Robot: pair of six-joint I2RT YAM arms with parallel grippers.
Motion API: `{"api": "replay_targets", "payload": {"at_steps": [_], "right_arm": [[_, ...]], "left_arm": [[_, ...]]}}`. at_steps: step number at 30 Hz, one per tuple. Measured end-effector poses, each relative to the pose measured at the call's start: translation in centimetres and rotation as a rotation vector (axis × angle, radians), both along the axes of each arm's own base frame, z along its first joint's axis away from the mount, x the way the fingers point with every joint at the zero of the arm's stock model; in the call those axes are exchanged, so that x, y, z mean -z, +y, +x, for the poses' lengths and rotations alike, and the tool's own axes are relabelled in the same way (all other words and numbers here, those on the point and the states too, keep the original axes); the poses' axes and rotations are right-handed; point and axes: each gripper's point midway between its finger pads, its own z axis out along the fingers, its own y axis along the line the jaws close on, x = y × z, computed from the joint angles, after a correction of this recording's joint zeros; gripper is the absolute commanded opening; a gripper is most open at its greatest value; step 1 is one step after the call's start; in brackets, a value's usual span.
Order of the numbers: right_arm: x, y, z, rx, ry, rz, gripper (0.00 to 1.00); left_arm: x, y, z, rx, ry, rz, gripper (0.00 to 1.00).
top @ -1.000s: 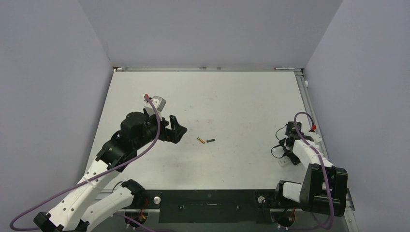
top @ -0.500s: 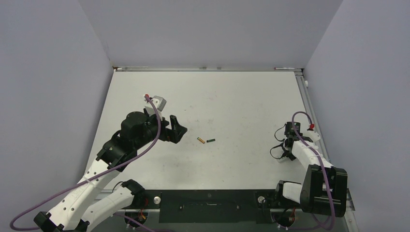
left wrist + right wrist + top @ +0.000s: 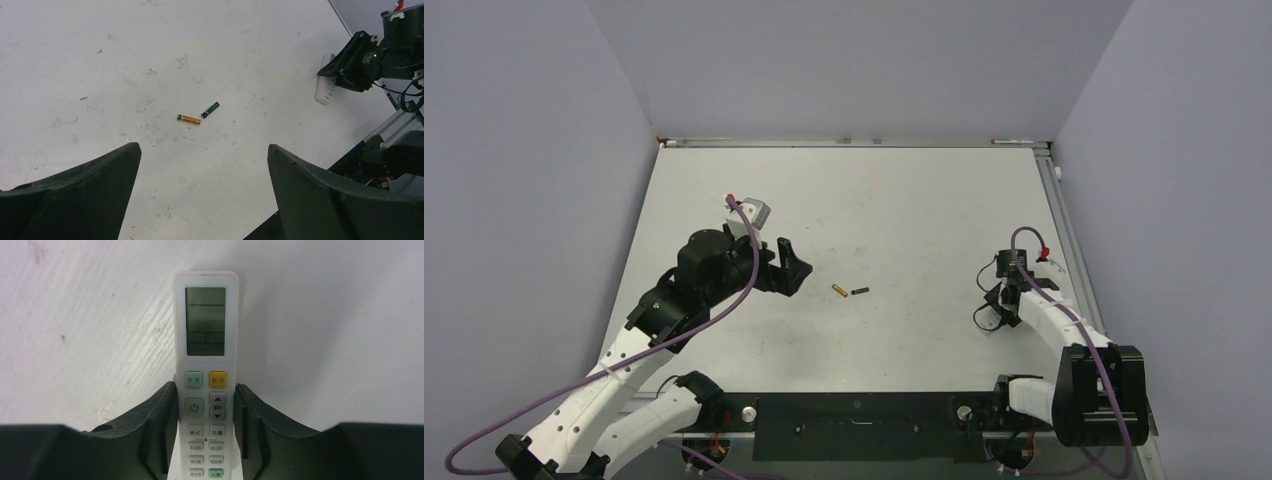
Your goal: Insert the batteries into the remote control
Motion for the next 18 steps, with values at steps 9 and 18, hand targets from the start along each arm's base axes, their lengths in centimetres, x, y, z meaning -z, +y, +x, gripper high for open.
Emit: {"api": "replay_targets", "payload": {"at_steps": [9,18], "right_arm": [[-2.2,3.2,1.2,-0.163,-0.097,0.097,0.08],[-5.3,6.5,3.0,-0.371,-0.256,0.199,0.09]], "left_arm": [[0.2,-0.1,0.0,0.001,0.008,0.002,0.96],[0.4,-0.3,0.0,0.01,0.017,0.002,0.96]]}}
